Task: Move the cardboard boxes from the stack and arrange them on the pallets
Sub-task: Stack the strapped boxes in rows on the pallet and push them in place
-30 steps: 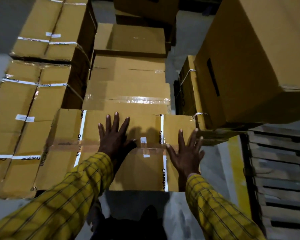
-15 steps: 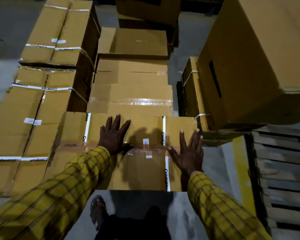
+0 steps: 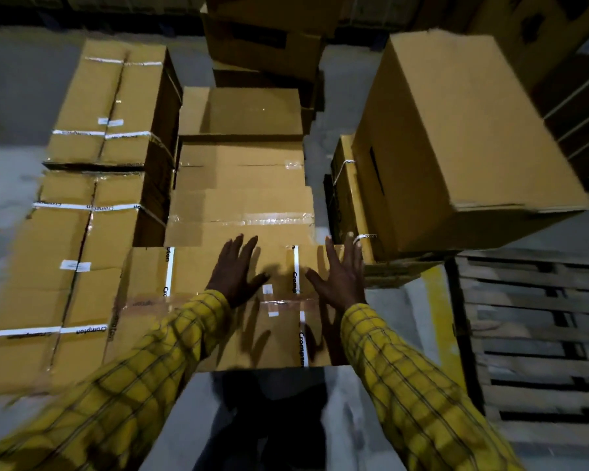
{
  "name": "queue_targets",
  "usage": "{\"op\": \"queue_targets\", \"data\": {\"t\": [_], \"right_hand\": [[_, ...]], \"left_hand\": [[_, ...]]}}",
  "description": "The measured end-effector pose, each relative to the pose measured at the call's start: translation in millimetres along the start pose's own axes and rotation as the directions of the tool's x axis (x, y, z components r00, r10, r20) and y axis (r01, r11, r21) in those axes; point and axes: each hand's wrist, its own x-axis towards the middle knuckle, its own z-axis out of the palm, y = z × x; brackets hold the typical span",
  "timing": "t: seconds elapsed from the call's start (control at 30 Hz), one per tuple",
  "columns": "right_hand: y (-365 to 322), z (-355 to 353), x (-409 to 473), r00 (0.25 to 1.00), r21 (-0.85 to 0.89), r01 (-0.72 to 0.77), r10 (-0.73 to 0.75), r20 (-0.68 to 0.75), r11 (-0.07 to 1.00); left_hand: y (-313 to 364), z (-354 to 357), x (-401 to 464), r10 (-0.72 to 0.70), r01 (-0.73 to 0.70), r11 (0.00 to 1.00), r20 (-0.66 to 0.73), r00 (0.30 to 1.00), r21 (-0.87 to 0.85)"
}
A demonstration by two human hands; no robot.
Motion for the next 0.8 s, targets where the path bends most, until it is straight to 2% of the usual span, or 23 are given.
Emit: {"op": "queue_targets", "data": {"t": [0.1,0.2,0.33,0.5,0.67,0.8], "right_hand": [[-21.9,-37.7,-5.8,0.992,0.060,0.050,-0.043,-0.118,0.997],[-30.7,-72.4,-2.6,0.972,0.036,0.120,-0.110,-0.206,0.992],[-25.5,-122.2,11.1,0.928,-0.030,0.175,-0.175,-0.330,0.984],[5.0,-200.3,34.2,0.913,-0.075,0.102,-0.123,-0.390,0.992],[78.3,-274.8,76.7,0.921,-0.141,-0.003,-0.053,-0.387,0.990],[140.9,-313.5,118.2,0.935,-0.125,0.001,-0.045,-0.352,0.992]], "left_hand": [[42.2,-2.2,-11.3,-0.009,0.002,0.974,-0.028,1.000,-0.228],[76.2,-2.8,-2.1,0.008,-0.016,0.935,-0.024,1.000,-0.353],[128.4,-19.2,33.0,0.101,-0.118,0.913,-0.065,0.993,-0.390],[208.4,-49.0,91.8,0.217,-0.243,0.869,-0.110,0.970,-0.431],[300.3,-50.8,149.0,0.235,-0.267,0.853,-0.126,0.964,-0.448],[364.2,-28.3,194.8,0.188,-0.225,0.875,-0.128,0.974,-0.429]]}}
